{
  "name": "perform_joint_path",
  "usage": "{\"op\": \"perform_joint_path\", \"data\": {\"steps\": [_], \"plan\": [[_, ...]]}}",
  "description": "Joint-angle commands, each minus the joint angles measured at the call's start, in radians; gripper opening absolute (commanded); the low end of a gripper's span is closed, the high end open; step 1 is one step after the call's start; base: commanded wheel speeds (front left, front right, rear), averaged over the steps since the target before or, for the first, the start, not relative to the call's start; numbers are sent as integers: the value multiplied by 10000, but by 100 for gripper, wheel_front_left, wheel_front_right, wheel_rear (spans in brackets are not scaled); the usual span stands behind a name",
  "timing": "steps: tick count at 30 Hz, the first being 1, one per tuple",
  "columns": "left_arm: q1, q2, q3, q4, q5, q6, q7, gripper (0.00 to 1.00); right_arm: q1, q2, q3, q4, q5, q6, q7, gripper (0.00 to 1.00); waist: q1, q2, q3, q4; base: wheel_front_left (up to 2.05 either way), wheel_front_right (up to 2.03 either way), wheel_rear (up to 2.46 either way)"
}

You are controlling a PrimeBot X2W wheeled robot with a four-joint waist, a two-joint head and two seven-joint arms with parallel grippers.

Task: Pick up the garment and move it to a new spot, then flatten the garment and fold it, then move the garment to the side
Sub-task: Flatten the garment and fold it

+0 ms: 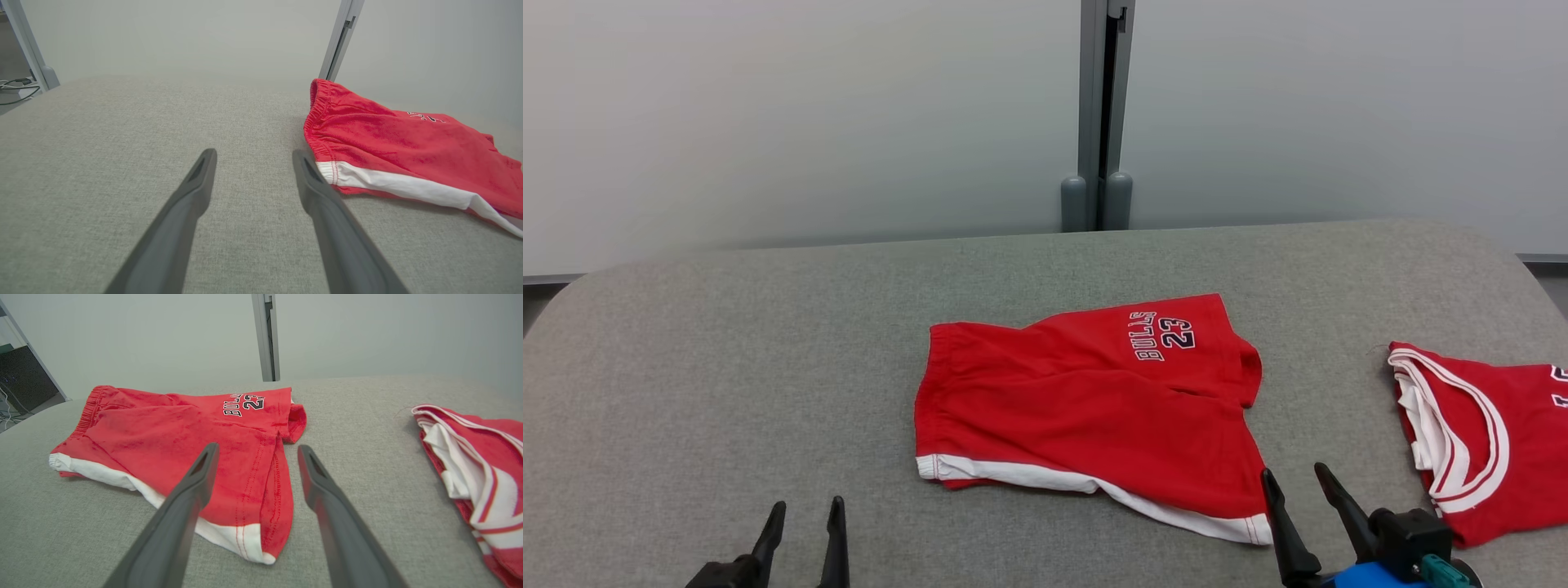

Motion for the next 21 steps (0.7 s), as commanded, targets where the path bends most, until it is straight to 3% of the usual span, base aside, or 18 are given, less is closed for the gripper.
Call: {"op": "perform_joint_path", "data": {"steps": [1, 11, 21], "plan": [[163, -20, -32, -76, 29, 17, -22, 100, 149, -43, -57, 56, -3, 1, -36, 100, 1, 3, -55, 21, 0, 0, 0], [30, -28, -568, -53, -164, 17, -22, 100, 16, -41, -15, 433, -123, 1, -34, 100, 1, 3, 28, -3, 0, 0, 0], [-132, 220, -1355, 51, -787, 17, -22, 100, -217, -43, 466, 1767, -1026, 1, -36, 100, 1, 3, 425, 129, 0, 0, 0]]}}
